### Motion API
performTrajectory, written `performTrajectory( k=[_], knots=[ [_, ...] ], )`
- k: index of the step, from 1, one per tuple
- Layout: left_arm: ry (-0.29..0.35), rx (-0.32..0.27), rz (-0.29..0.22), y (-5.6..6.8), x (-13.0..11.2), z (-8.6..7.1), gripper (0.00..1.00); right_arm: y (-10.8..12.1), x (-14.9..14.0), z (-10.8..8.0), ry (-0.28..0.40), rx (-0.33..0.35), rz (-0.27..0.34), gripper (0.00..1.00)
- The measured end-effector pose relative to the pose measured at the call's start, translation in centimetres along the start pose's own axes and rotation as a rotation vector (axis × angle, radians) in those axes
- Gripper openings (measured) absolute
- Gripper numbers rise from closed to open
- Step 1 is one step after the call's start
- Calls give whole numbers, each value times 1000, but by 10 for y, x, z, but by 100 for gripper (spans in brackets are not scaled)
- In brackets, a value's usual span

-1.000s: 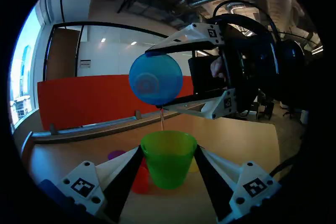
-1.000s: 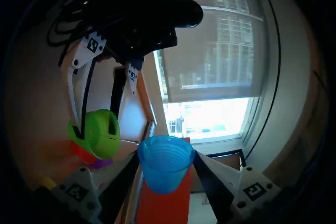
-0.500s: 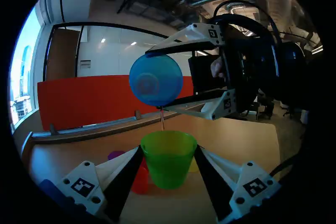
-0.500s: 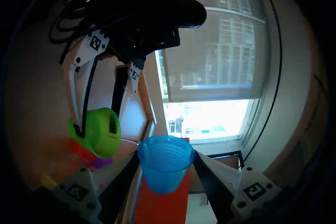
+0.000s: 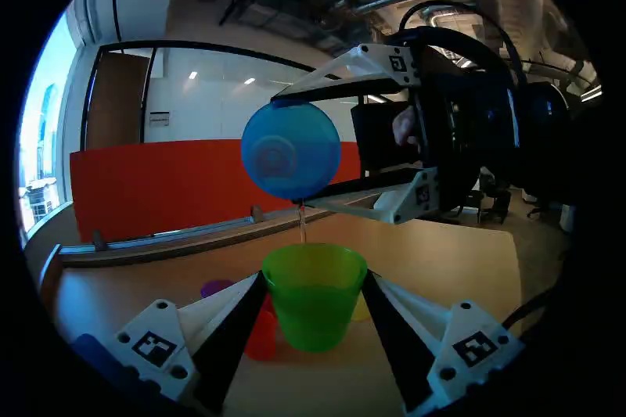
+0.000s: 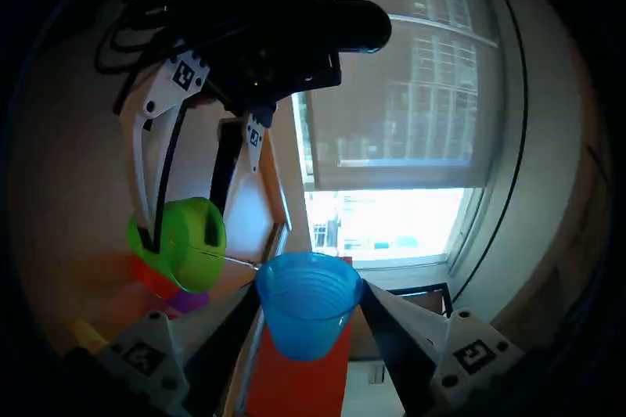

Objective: Pour water

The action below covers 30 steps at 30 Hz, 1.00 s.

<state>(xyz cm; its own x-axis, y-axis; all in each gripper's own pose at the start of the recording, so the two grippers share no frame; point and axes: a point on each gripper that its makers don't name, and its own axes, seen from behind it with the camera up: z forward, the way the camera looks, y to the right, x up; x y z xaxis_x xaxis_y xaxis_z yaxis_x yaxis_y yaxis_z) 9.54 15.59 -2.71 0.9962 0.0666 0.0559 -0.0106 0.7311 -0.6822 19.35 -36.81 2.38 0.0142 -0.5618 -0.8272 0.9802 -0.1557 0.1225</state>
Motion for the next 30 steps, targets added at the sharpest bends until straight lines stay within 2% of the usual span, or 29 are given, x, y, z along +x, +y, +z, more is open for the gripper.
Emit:
performTrajectory(
  k=[30],
  knots=[
    [4, -6, 0, 2, 2, 3, 86, -2, -7, 5, -4, 0, -48, 92]
  ],
)
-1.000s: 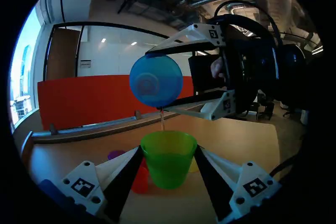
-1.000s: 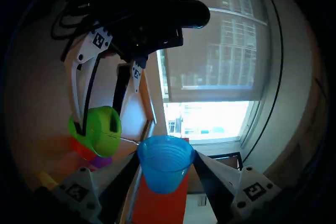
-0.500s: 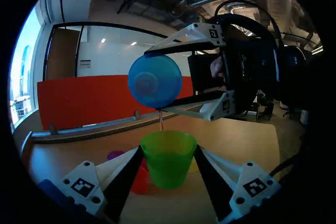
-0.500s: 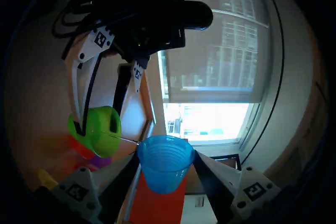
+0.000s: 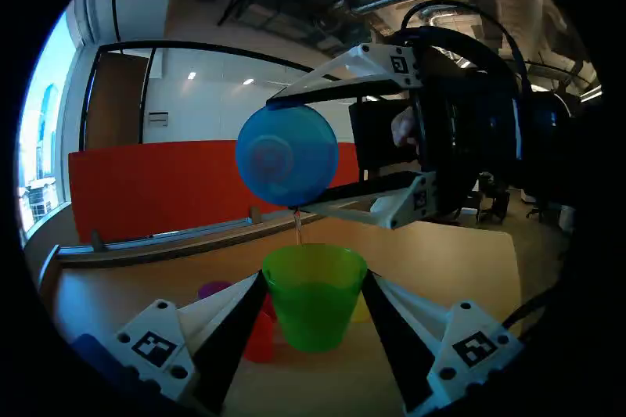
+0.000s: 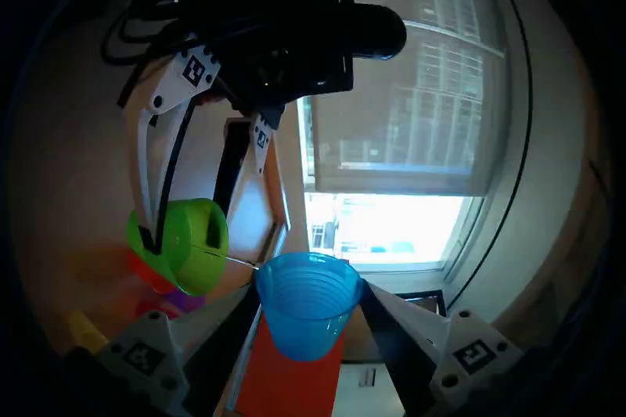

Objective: Pour water

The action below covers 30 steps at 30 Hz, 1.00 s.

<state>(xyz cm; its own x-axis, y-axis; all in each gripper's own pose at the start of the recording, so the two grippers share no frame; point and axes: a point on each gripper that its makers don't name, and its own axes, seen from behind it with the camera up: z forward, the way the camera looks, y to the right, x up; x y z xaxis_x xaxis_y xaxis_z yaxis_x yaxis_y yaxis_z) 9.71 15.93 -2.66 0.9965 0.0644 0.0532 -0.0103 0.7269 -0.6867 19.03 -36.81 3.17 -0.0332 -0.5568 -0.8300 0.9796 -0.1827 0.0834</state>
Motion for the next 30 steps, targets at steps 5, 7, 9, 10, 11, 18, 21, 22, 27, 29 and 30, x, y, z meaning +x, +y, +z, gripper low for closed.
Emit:
performTrajectory(
  k=[5, 7, 9, 10, 11, 18, 21, 22, 27, 29, 30],
  knots=[
    [1, 2, 0, -1, 0, -1, 86, 1, -2, 1, 0, 1, -5, 92],
    [0, 3, 0, -2, -1, -1, 86, 1, -3, 1, 1, 1, -6, 92],
    [0, 4, 0, -2, -1, -1, 87, 1, -3, 1, 1, 1, -8, 92],
    [0, 4, 0, -2, -1, -1, 87, 1, -4, 1, 1, 1, -9, 92],
    [-1, 4, 1, -2, -1, -1, 87, 1, -4, 1, 0, 2, -10, 92],
    [0, 4, 2, -1, 0, -1, 87, 0, -5, 1, 1, 3, -16, 92],
    [0, 5, 3, -2, 0, -1, 86, 0, -5, 1, 1, 3, -17, 92],
    [0, 5, 3, -2, 0, -1, 86, 0, -5, 1, 1, 4, -16, 92],
    [-1, 6, 2, -2, 0, -2, 87, 0, -5, 1, 2, 4, -14, 92],
    [-1, 7, 4, -2, 0, -2, 87, 0, -4, 1, 2, 3, -15, 92],
    [-1, 7, 4, -2, 0, -2, 87, 0, -4, 1, 2, 3, -14, 92]
  ],
)
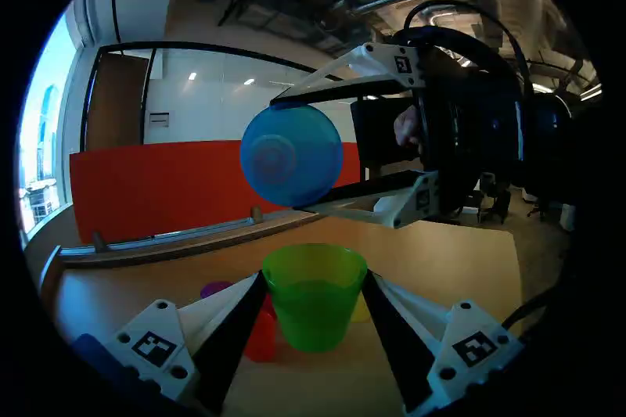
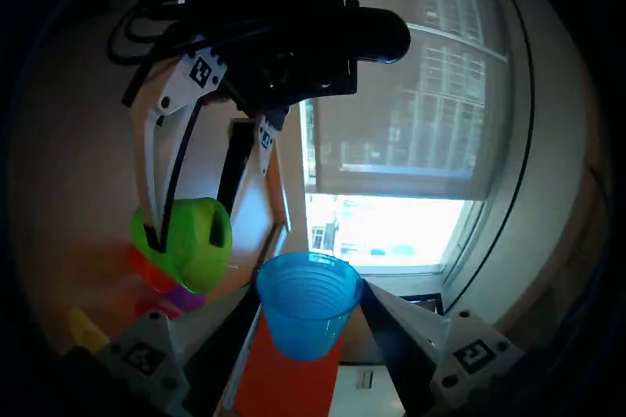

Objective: Pour water

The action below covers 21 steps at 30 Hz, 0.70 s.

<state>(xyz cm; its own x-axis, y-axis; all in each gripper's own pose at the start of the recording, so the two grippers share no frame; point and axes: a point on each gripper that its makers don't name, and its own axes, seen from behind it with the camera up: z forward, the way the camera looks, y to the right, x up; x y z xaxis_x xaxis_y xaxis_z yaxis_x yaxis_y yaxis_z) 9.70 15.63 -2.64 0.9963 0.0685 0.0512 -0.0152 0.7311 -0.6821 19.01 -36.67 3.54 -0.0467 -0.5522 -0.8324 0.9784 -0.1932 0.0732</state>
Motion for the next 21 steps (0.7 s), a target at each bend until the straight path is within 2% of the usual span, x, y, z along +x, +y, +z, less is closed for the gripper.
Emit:
performTrajectory(
  k=[11, 21],
  knots=[
    [0, 0, 1, 1, 0, 0, 87, -2, 5, -4, 5, 2, 18, 92],
    [-2, 3, 2, 1, -1, 0, 87, 2, 8, -6, 11, 2, 94, 92]
  ],
)
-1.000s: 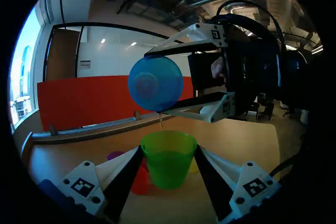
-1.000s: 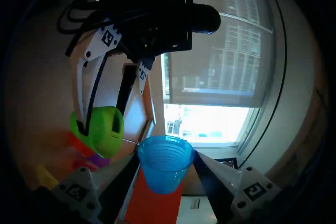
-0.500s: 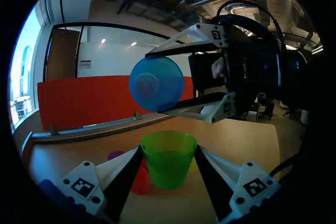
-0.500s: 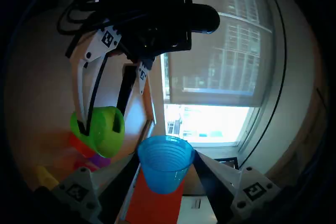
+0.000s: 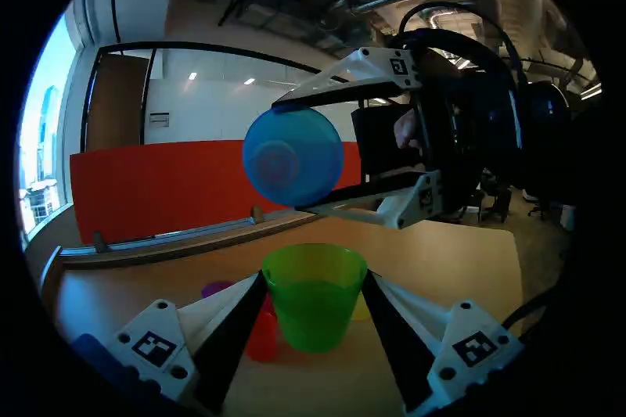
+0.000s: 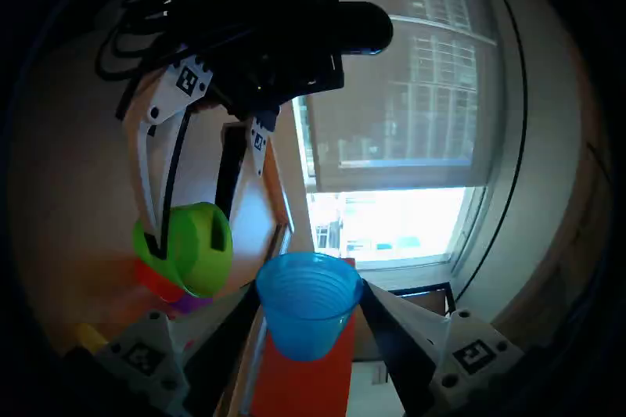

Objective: Pour water

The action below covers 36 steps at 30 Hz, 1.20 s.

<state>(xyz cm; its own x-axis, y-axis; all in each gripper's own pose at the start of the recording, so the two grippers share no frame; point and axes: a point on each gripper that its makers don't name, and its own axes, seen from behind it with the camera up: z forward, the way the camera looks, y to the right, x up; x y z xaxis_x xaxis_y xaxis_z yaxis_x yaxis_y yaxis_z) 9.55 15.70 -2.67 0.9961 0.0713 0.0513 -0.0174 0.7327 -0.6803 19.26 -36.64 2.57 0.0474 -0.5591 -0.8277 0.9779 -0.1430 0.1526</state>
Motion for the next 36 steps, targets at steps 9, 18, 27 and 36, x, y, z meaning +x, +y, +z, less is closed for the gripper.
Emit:
performTrajectory(
  k=[9, 18, 27, 36],
  knots=[
    [1, 2, 2, -1, 2, -1, 86, 7, -2, -2, 5, -7, 120, 92],
    [0, 1, 3, -2, 2, -3, 86, 1, -14, -3, -9, -6, 255, 93],
    [-2, 4, 5, -2, 2, -3, 86, -10, -32, -2, -39, -13, 423, 93],
    [-3, 6, 6, -4, 3, -3, 86, -17, -39, -7, -38, -24, 658, 92]
  ],
)
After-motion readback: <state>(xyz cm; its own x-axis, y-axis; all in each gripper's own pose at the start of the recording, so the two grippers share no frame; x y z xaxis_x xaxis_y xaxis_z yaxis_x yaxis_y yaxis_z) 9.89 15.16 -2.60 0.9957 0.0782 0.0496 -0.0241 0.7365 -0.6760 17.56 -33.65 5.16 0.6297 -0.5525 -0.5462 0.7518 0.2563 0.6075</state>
